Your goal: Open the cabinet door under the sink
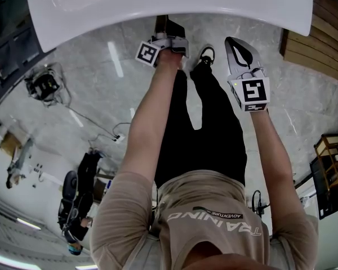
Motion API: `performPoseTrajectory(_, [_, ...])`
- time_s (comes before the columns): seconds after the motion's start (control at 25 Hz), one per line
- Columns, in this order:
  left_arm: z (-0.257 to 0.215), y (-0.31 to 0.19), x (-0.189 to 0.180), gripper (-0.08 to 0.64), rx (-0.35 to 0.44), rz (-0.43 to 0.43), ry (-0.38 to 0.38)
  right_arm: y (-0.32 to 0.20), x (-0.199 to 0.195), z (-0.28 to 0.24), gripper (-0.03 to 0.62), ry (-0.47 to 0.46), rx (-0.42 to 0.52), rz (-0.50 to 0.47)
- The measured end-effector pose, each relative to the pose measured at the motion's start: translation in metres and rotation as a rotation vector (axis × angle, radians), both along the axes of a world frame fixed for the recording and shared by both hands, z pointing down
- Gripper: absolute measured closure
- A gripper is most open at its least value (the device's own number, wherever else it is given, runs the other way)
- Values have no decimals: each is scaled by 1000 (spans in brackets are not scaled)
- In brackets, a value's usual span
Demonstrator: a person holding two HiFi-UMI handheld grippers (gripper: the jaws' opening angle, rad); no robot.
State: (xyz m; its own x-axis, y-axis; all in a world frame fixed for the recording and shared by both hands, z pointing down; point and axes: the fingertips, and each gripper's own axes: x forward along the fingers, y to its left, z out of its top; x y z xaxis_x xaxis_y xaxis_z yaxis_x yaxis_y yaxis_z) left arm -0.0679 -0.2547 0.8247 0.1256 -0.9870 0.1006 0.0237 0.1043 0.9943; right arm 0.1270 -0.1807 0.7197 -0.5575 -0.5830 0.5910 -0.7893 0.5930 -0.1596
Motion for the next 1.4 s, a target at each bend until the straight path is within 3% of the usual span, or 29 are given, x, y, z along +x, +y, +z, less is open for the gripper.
performPoseTrajectory(0.44, [3, -7, 1, 456, 29, -46, 50, 7, 1, 5, 591, -13, -19, 0])
performPoseTrajectory(0.76, [6, -6, 1, 465, 80, -129, 152, 8, 6, 10, 591, -8, -26, -1])
performPoseTrajectory(1.04, [6, -7, 1, 459, 84, -74, 72, 7, 12, 17, 591, -5, -39, 20])
performPoseTrajectory(1.4, [4, -7, 4, 460, 87, 1, 54, 9, 8, 17, 591, -11, -42, 5])
